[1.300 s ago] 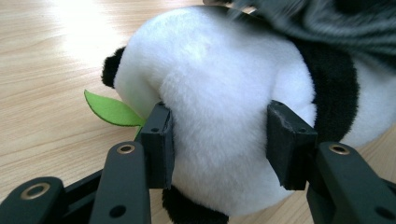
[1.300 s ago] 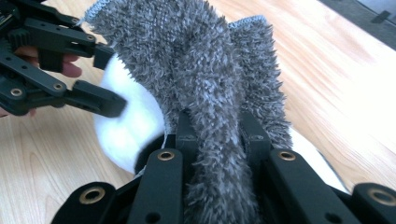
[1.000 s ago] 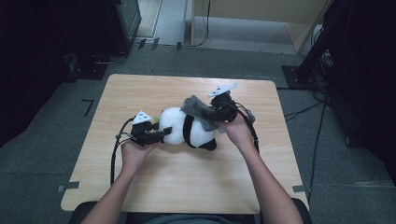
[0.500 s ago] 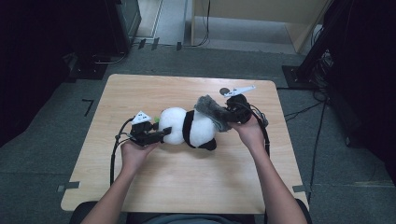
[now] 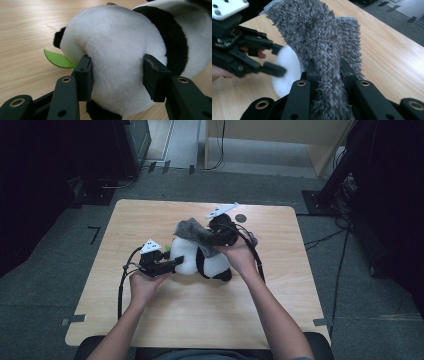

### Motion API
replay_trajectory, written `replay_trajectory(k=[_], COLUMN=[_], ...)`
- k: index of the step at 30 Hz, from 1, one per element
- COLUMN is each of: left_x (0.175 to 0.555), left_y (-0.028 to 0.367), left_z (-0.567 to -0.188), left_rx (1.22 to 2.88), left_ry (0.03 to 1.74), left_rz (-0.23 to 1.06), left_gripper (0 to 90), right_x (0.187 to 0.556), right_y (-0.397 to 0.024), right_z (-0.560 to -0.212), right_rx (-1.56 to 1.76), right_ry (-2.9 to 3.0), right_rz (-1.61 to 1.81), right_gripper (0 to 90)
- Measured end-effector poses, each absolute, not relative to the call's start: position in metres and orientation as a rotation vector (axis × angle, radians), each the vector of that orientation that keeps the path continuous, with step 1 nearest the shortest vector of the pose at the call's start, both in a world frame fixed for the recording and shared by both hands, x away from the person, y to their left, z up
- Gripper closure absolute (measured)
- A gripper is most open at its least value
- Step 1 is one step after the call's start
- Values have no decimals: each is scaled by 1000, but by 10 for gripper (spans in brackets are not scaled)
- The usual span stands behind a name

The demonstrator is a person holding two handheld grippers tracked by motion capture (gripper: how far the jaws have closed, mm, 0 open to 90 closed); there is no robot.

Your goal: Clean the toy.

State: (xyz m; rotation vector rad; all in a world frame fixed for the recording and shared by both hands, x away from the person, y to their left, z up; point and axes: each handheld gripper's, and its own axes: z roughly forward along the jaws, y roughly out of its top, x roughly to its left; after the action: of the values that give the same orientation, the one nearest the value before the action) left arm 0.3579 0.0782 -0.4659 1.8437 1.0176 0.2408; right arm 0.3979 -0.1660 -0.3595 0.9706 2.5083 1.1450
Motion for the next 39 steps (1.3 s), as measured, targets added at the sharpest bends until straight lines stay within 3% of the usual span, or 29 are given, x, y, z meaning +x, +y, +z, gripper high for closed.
replay_trajectory(k=[15,39], left_x=[356,358], left_y=[78,77], left_z=[-465,-467], left_rx=[1842,1868], left_ry=[1019,995], left_rz=[241,242], left_gripper=[489,498], right_x=[412,388], right_y=[-123,-233], right_z=[-389,-380], right_rx=[957,1129], right_ry=[2603,2447], right_rz=[1087,1055], right_gripper=[748,749])
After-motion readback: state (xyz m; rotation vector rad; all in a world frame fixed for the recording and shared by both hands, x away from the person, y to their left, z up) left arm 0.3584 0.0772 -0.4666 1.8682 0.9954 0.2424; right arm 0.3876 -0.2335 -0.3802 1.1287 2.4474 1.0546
